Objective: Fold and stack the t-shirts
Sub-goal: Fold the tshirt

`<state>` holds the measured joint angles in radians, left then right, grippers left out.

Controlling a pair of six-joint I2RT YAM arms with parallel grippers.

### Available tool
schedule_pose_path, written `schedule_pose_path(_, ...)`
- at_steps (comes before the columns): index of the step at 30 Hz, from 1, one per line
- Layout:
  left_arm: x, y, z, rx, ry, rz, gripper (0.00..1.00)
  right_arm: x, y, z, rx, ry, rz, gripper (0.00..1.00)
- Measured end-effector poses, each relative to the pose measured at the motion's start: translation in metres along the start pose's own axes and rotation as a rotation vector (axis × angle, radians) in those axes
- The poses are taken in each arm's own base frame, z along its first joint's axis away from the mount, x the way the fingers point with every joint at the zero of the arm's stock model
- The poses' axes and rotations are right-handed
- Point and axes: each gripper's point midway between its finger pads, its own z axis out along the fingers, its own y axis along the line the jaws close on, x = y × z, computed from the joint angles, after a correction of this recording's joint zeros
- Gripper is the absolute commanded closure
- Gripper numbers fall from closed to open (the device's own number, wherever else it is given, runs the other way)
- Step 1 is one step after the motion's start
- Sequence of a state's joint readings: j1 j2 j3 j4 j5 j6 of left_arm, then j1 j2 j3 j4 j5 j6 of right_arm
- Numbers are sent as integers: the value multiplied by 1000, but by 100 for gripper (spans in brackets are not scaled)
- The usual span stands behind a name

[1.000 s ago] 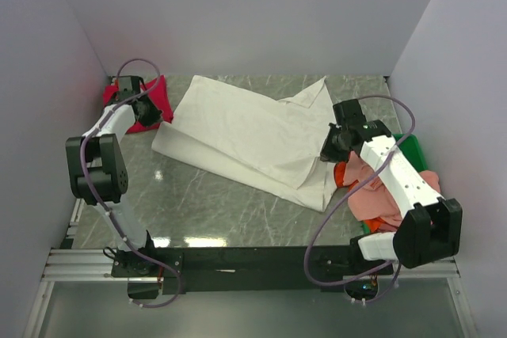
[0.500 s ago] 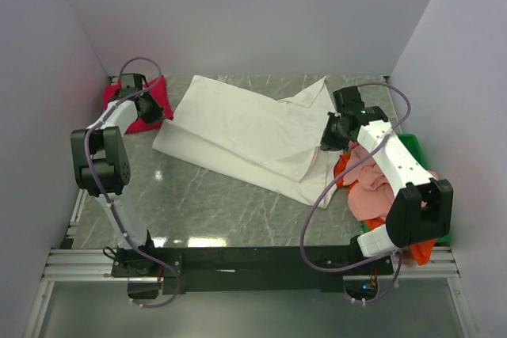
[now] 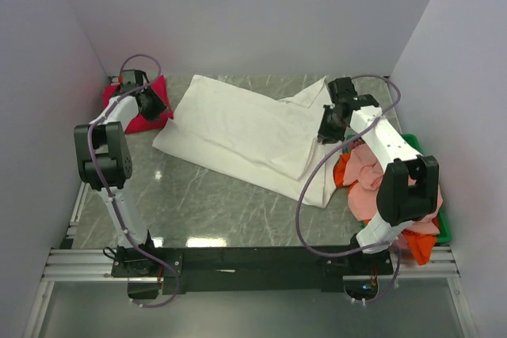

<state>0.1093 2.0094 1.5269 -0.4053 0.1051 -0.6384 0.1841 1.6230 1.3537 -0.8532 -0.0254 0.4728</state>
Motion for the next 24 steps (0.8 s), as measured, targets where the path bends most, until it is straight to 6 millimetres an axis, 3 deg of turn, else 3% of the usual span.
schedule_pose_path(1, -2, -1, 0, -1, -4, -3, 44, -6, 2, 1, -1, -6, 1, 51)
schedule_pose_path(2, -5, -3, -2, 0, -10, -4, 39, -12, 4, 1, -1, -13, 0, 48)
schedule_pose_path(7, -18, -16, -7, 11, -54, 15, 33, -30, 10, 0, -5, -50, -6, 43)
schedule_pose_path(10, -8, -27, -6, 17, -46, 50, 32, -28, 12, -3, -26, -62, -12, 43)
schedule_pose_path(13, 15, -34, -5, 29, -14, 84, 32, -4, 12, 1, -57, -26, -27, 47)
schedule_pose_path(19, 76, -23, 2, 13, 106, 120, 32, 79, 23, 22, -136, 160, -104, 50)
schedule_pose_path(21, 88, -14, 3, -1, 137, 120, 32, 97, 29, 25, -166, 207, -123, 50)
schedule_pose_path(24, 92, -10, 4, -8, 147, 128, 32, 113, 40, 28, -202, 251, -132, 50)
